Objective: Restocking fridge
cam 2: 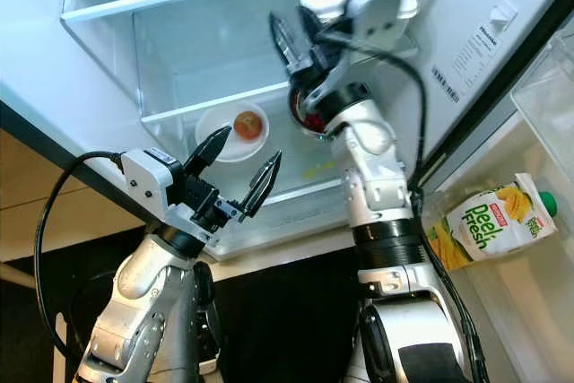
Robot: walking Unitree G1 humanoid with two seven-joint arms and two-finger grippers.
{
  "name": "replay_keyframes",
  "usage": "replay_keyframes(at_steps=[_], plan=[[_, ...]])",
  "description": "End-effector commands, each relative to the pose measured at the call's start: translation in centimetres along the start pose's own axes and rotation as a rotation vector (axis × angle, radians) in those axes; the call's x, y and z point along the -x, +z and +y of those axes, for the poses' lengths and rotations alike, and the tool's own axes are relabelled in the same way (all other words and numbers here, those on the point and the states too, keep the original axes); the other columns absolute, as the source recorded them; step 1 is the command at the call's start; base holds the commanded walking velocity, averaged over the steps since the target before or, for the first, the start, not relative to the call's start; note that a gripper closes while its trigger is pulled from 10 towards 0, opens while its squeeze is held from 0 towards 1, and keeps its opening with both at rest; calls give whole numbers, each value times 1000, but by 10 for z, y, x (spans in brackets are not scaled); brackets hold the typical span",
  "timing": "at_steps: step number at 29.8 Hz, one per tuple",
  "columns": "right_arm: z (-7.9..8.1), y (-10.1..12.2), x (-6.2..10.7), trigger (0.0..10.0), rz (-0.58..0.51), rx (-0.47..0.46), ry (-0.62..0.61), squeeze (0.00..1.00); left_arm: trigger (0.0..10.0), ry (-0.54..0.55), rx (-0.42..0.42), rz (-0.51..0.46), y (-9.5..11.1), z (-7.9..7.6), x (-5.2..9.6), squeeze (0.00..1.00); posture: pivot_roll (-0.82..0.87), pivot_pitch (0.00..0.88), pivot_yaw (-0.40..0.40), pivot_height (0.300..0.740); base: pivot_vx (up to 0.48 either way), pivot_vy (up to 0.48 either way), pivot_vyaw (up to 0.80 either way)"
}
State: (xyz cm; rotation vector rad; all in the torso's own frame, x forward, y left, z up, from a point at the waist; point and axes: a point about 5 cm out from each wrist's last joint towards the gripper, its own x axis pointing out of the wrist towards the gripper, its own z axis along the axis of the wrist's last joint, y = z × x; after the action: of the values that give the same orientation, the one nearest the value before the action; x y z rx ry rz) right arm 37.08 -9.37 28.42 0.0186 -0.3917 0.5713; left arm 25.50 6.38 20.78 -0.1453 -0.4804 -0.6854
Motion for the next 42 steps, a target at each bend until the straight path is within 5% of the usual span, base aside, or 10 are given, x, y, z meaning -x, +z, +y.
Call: replay_keyframes(at_steps=[1, 8, 25, 35, 42], plan=[[5, -3, -3, 10000, 19, 36, 33, 0, 10000, 0, -4, 19, -4, 1, 5, 0, 58, 340, 116, 471, 0, 0, 0], [4, -11, -16, 10000, 94, 106, 50, 0, 10000, 12, -8, 16, -3, 2, 6, 0, 67, 345, 109, 471, 0, 0, 0], [-41, -16, -22, 10000, 214, 207, -230, 0, 10000, 10, -10, 4, -2, 0, 4, 0, 69, 351, 104, 471, 0, 0, 0], [-61, -8, -18, 10000, 166, 144, -384, 0, 10000, 5, -10, -1, -2, -1, 2, 0, 66, 347, 101, 471, 0, 0, 0], [-45, -13, -22, 10000, 119, 33, -253, 0, 10000, 3, -13, -2, -3, 0, 1, 0, 61, 337, 99, 471, 0, 0, 0]])
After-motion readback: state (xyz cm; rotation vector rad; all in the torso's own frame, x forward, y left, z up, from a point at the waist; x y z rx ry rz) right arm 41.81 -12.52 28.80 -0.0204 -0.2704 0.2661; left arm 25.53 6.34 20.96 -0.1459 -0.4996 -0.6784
